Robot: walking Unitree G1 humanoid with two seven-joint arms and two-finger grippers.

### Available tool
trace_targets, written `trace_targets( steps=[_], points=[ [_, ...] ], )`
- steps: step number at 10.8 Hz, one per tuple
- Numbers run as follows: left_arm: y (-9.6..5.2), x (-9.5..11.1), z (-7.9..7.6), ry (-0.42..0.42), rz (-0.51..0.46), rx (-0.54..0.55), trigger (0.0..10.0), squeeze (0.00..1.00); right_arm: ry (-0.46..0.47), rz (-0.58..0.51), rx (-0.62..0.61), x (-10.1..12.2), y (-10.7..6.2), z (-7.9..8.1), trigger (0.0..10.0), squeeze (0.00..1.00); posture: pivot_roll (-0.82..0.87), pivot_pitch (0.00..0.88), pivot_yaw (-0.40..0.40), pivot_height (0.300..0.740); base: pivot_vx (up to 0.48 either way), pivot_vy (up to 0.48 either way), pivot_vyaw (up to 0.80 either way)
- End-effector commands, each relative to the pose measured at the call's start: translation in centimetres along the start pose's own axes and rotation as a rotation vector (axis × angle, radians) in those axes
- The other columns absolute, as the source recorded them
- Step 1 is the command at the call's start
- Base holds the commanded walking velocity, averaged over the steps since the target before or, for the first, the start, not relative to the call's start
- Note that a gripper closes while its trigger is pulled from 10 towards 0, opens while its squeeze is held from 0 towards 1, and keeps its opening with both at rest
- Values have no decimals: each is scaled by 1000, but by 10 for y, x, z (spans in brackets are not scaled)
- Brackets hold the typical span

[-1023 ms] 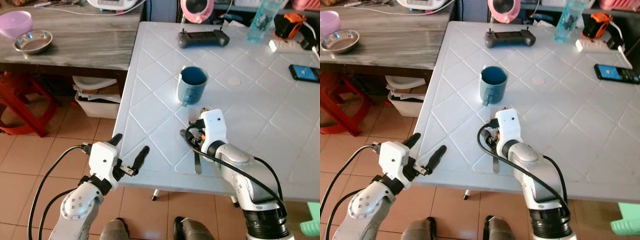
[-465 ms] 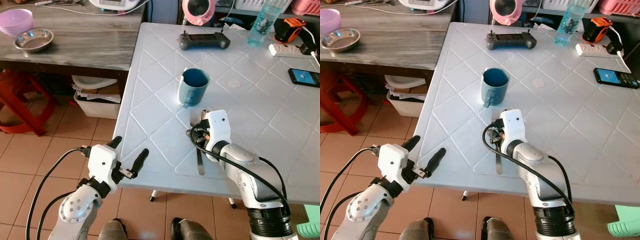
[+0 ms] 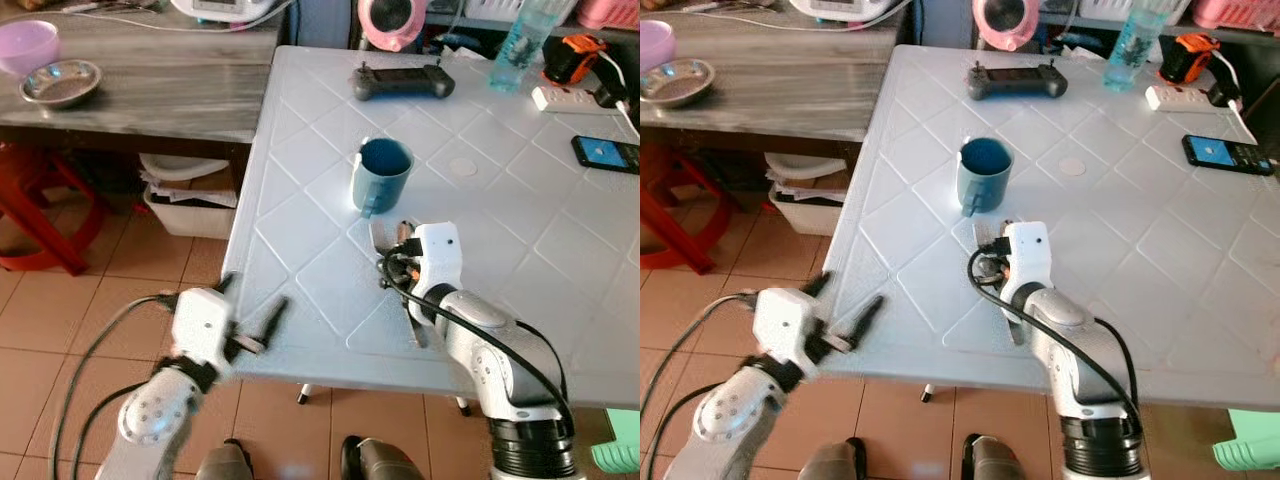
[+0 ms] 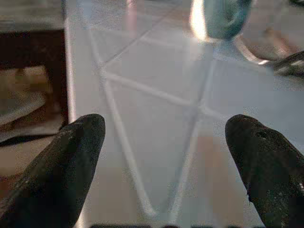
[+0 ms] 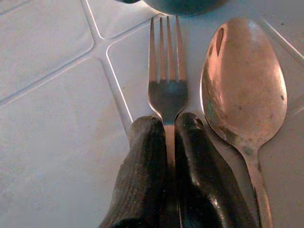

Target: Setting the table

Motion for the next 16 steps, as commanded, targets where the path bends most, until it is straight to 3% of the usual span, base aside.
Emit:
trace_targets(
  steps=[1,6,10,13,16],
  points=[
    [-1,-5,8,-2,17,51,10000,0,97,312,-65,-74,0,-13,0,0,47,197,-2,740,0,0,0],
    [6,-7,14,-28,25,110,10000,0,126,313,55,-67,3,9,0,0,44,185,-8,740,0,384,0],
    [8,-9,9,-35,26,100,10000,0,108,252,66,-52,15,15,0,0,43,180,-11,740,0,480,0],
    [6,-12,7,-34,37,86,10000,0,-21,88,120,-26,21,28,0,0,44,177,-14,740,0,479,0],
    [8,-12,22,-11,35,172,10000,0,-86,-74,128,-5,19,28,0,0,43,163,-13,740,0,476,0]
  ],
)
Point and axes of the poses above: a point about 5 cm out from each wrist's last joint towards the gripper, its own y axis pointing out of the wrist towards the gripper, its own x axis along the axis of the wrist's last joint, z = x × y, the point moved 5 cm from there along y, pointing out of the wrist towards the gripper, and after that the axes turned 7 degrees about y, right-handed, at the moved point
